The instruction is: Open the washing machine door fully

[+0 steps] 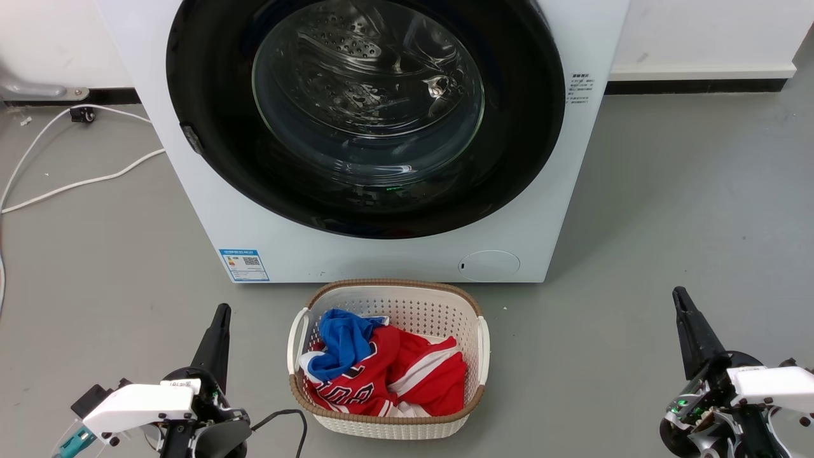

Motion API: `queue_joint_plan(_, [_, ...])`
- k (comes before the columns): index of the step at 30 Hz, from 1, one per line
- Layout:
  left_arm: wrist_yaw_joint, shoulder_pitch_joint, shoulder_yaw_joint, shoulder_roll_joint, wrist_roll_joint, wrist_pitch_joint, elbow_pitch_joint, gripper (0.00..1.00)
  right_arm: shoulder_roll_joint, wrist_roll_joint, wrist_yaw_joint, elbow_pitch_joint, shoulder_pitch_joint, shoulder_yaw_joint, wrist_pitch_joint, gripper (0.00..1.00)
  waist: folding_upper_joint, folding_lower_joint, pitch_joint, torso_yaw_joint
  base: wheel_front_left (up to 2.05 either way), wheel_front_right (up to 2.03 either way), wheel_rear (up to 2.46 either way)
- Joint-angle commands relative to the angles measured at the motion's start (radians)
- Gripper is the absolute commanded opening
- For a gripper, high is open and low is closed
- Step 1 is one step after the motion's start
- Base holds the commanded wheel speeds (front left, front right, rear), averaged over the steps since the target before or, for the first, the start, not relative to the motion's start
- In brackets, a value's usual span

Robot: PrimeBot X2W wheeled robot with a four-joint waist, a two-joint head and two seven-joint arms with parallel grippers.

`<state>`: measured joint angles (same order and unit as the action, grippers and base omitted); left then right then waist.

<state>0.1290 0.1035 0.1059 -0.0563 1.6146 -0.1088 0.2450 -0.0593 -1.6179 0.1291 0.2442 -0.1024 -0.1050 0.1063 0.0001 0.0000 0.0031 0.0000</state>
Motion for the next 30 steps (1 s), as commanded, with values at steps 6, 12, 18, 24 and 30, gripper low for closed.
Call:
queue_joint_plan(6, [0.003, 0.009, 0.004, 0.001, -0.003, -0.002, 0.001, 0.00, 0.004, 0.009, 0.003, 0.001, -0.011, -0.002, 0.003, 0.00, -0.0001, 0.0000, 0.000, 0.000, 0.00, 0.00, 0.00])
queue_joint_plan(12, [0.003, 0.009, 0.005, 0.002, -0.004, -0.003, 0.001, 0.00, 0.005, 0.010, 0.003, 0.001, -0.012, -0.003, 0.004, 0.00, -0.0001, 0.0000, 0.000, 0.000, 0.00, 0.00, 0.00])
queue_joint_plan(18, [0.003, 0.009, 0.005, 0.002, -0.004, -0.003, 0.001, 0.00, 0.005, 0.010, 0.003, 0.001, -0.012, -0.004, 0.004, 0.00, -0.0001, 0.0000, 0.000, 0.000, 0.00, 0.00, 0.00])
queue_joint_plan(24, [0.003, 0.009, 0.006, 0.002, -0.004, -0.004, 0.001, 0.00, 0.006, 0.009, 0.003, 0.001, -0.012, -0.004, 0.005, 0.00, -0.0001, 0.0000, 0.000, 0.000, 0.00, 0.00, 0.00])
queue_joint_plan(30, [0.003, 0.009, 0.006, 0.003, -0.005, -0.004, 0.001, 0.00, 0.006, 0.010, 0.003, 0.001, -0.012, -0.005, 0.005, 0.00, -0.0001, 0.0000, 0.000, 0.000, 0.00, 0.00, 0.00])
